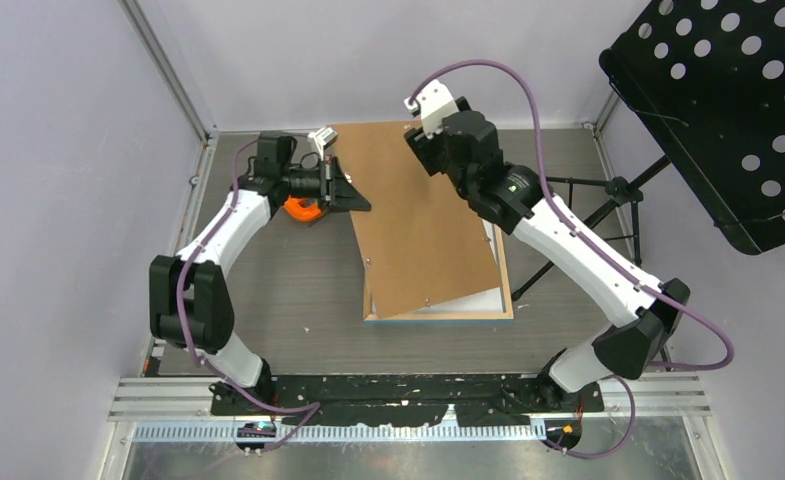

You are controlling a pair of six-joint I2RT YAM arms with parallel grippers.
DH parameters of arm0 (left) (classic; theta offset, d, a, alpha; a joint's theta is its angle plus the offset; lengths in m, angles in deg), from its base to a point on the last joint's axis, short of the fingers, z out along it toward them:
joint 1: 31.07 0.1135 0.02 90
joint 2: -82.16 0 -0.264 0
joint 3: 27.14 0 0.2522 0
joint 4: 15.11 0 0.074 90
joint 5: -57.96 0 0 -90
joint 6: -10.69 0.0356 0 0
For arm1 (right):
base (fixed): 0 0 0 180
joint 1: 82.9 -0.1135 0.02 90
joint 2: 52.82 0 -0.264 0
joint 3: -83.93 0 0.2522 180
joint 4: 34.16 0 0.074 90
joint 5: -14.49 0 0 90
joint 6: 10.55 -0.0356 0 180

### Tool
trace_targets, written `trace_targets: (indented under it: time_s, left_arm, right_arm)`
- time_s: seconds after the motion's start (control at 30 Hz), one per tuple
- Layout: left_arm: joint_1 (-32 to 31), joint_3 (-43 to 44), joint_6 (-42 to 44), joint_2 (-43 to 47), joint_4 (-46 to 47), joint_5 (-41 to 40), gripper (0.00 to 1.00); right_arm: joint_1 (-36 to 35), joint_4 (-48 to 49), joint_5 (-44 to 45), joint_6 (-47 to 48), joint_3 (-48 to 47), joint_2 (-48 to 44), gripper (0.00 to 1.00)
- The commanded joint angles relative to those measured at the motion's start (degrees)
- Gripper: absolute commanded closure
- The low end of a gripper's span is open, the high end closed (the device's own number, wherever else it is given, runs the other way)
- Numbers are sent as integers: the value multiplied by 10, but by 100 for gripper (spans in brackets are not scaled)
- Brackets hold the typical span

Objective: Put the photo into the frame

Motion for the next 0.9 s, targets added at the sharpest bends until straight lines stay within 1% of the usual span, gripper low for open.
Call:
trace_targets:
  time_s: [0.0,0.17,0.27,0.4,0.57,0.73,0.87]
  left_arm:
    - [-14,53,65,-22,-29,78,100]
    - [-20,60,84,-43,-27,116,100]
    - [-20,73,93,-62,-28,135,100]
    - [-23,80,114,-75,-28,149,100]
    - [-26,71,137,-70,-27,170,100]
    - [-27,54,155,-66,-28,186,100]
    - [-28,45,163,-63,-29,190,100]
  right_arm:
    - [37,50,-44,-36,31,-50,31]
    - [117,51,-129,-105,75,-75,32]
    - [161,64,-163,-120,109,-92,32]
    - [186,90,-174,-118,162,-118,33]
    - [225,107,-188,-123,226,-137,38]
    - [254,117,-228,-129,275,-145,40]
    - [272,124,-265,-132,293,-145,41]
